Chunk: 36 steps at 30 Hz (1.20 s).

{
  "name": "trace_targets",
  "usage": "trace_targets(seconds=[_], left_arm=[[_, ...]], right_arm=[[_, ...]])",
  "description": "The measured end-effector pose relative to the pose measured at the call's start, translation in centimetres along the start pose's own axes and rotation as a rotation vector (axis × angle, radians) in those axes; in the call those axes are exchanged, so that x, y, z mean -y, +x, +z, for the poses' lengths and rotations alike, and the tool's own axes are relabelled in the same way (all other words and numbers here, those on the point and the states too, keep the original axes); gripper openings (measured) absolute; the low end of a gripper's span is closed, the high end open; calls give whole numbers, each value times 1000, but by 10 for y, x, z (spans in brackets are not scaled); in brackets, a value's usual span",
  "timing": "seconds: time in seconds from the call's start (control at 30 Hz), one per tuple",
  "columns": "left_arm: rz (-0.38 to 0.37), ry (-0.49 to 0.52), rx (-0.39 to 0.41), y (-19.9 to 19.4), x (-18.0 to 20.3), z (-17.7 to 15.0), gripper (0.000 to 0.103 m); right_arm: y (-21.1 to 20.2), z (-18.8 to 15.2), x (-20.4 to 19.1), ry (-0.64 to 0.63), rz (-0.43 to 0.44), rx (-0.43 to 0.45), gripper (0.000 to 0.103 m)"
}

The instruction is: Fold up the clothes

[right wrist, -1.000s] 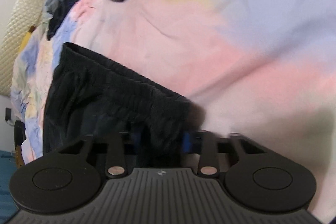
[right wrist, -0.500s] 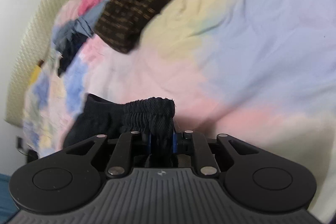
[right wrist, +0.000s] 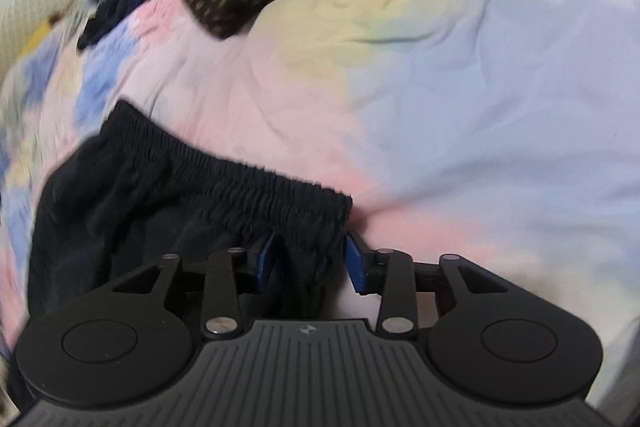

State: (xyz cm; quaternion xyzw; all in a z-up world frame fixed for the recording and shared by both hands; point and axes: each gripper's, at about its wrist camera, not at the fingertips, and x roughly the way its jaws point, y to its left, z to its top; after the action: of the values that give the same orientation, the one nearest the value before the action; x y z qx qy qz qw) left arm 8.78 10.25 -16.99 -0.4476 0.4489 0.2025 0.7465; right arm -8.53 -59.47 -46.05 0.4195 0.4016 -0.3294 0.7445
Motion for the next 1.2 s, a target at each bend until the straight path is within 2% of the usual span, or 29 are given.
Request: trace_targets(seconds=[0.1, 0.13, 0.3, 0.37, 0.57, 0.77, 0.93, 1.2], left_arm=[[2, 11, -56, 27, 3, 10, 72], [6, 29, -74, 38, 5, 13, 75], [23, 138, -179, 95, 18, 37, 78], [39, 165, -225, 116, 24, 47, 79], [-12, 265, -313, 167, 48, 71, 80], [-37, 358, -377, 221, 79, 82, 80], [-35, 440, -396, 254, 97, 87, 80], [-22, 489, -454, 294, 102, 87, 73]], right_arm=[[-20, -9, -7, -77, -42, -5, 40], [-27, -13, -10, -95, -56, -5, 40], [-55, -39, -36, -140, -98, -9, 40], [-68, -53, -54, -135, -114, -16, 40], [-98, -98, -122, -137, -107, -46, 40], [-119, -140, -191, -161, -89, -70, 40], [-135, -167, -241, -253, -81, -106, 39], [-144, -190, -282, -346, -108, -135, 40]])
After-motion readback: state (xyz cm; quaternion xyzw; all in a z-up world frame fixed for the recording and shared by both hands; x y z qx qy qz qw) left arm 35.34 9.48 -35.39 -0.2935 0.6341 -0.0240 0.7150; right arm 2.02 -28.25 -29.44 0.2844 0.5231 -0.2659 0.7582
